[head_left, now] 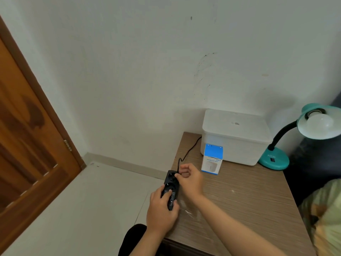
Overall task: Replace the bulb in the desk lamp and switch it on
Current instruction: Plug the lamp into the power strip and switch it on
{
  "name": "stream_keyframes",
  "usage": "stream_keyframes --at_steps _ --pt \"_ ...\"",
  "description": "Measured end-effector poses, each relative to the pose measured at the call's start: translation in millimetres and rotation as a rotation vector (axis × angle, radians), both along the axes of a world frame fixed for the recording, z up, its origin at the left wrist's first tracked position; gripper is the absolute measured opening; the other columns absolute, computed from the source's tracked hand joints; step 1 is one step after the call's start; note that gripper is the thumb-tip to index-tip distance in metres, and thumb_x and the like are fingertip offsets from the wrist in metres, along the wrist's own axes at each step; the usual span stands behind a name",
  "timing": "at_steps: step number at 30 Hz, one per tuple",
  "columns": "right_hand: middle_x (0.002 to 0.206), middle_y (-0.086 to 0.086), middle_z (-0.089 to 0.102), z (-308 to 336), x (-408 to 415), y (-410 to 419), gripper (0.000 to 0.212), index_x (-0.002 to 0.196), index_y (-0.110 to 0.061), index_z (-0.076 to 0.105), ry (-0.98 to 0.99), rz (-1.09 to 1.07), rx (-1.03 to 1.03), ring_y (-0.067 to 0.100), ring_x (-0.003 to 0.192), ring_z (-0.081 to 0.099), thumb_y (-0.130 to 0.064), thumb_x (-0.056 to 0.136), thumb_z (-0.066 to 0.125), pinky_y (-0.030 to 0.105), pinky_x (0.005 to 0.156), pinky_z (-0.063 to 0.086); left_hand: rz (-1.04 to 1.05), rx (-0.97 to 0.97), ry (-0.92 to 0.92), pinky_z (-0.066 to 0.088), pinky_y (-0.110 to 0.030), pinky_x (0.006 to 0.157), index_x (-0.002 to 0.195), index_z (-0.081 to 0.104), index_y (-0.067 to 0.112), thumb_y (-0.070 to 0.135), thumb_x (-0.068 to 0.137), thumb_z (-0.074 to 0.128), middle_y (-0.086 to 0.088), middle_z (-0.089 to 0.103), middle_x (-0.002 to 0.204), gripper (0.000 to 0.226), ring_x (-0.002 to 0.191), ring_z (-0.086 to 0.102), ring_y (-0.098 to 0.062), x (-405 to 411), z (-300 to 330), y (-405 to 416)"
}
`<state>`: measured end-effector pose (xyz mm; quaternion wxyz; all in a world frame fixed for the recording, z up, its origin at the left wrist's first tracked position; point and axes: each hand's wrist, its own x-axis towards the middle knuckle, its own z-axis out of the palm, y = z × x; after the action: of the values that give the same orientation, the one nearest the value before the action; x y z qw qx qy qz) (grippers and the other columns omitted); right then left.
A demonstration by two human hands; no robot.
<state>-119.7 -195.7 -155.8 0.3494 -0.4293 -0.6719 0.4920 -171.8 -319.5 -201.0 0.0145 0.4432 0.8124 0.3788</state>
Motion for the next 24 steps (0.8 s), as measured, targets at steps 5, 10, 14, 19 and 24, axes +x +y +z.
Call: stream_keyframes --at_steps 5,10,14,19,24 --pt "0.076 -0.011 0.064 -3 -5 2 0.022 0.093 -0.018 0.068 -0.05 0.026 0.027 -0.001 0.066 0.059 -0.012 0.073 0.075 0.006 0.058 0.045 -0.001 -0.003 0.017 0.041 -0.017 0.081 0.113 0.063 0.017 0.028 0.076 0.065 -0.002 0.054 0.127 0.039 0.116 0.046 -0.016 0 -1 0" --pt "0.083 -0.003 0.071 -9 -12 5 0.013 0.086 -0.018 0.072 -0.11 0.043 0.04 0.007 0.073 0.064 -0.017 0.074 0.075 0.026 0.07 0.055 0.008 0.008 0.019 0.04 -0.016 0.08 0.114 0.062 0.019 0.028 0.076 0.065 0.0 0.052 0.128 0.039 0.117 0.044 -0.013 0 -1 0" --pt "0.082 0.001 0.069 -10 -15 8 0.012 0.085 -0.016 0.071 -0.113 0.046 0.059 0.008 0.07 0.063 -0.016 0.074 0.075 0.024 0.07 0.054 0.005 0.003 0.023 0.04 -0.014 0.08 0.114 0.062 0.02 0.029 0.076 0.064 0.001 0.051 0.13 0.039 0.119 0.041 -0.01 1 -2 0" --pt "0.078 0.005 0.069 -6 -15 10 0.011 0.087 -0.009 0.071 -0.163 0.101 0.141 0.013 0.068 0.061 -0.01 0.075 0.071 0.018 0.066 0.049 0.009 0.012 0.03 0.04 -0.014 0.078 0.112 0.063 0.019 0.027 0.075 0.066 0.0 0.053 0.128 0.038 0.116 0.042 -0.009 1 -2 0" --pt "0.076 0.002 0.067 -7 -14 12 0.01 0.086 -0.009 0.071 -0.168 0.105 0.17 0.012 0.068 0.06 -0.01 0.076 0.07 0.013 0.064 0.046 0.007 0.019 0.036 0.04 -0.014 0.077 0.111 0.064 0.019 0.027 0.075 0.066 0.0 0.054 0.127 0.037 0.117 0.041 -0.009 0 -3 1"
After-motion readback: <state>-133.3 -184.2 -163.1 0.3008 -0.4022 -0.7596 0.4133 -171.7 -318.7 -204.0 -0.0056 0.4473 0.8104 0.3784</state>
